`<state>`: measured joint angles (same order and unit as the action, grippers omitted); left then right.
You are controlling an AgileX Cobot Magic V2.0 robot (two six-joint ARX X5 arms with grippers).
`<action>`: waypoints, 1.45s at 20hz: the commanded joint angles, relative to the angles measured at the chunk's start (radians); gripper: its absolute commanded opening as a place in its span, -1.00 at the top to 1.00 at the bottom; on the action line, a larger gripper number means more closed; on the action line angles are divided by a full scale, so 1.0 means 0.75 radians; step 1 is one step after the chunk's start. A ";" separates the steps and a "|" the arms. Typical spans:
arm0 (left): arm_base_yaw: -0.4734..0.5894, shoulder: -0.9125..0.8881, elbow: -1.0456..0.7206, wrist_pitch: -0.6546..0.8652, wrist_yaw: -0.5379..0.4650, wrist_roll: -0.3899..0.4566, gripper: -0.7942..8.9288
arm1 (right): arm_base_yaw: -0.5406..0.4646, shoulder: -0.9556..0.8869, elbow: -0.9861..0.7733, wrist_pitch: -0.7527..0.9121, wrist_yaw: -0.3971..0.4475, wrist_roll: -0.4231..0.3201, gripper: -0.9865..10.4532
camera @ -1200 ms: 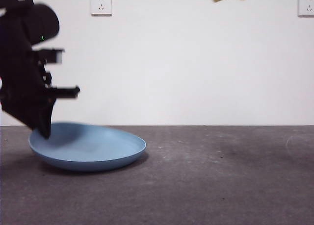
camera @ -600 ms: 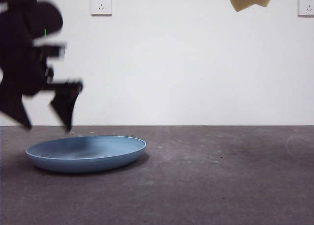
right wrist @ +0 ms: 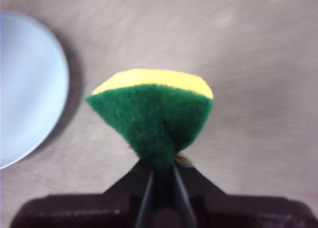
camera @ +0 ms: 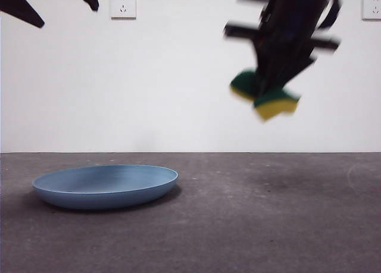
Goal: Pick up the plate,pick up the cloth,clean the plate with the cloth
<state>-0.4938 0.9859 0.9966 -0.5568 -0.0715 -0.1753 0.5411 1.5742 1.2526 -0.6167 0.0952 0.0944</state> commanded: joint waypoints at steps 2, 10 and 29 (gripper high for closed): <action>-0.040 -0.027 -0.009 -0.052 0.002 -0.045 -0.19 | -0.008 0.197 -0.008 0.068 -0.025 0.018 0.85; -0.067 -0.026 -0.009 -0.120 -0.004 -0.053 -0.19 | -0.034 0.429 -0.008 0.073 -0.094 0.018 0.05; -0.066 -0.009 -0.009 -0.091 -0.160 -0.006 -0.07 | -0.042 -0.402 -0.008 -0.134 -0.083 0.018 0.21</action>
<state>-0.5400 0.9764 0.9966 -0.6334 -0.1825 -0.1974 0.5098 1.2728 1.2522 -0.7158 0.0288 0.1017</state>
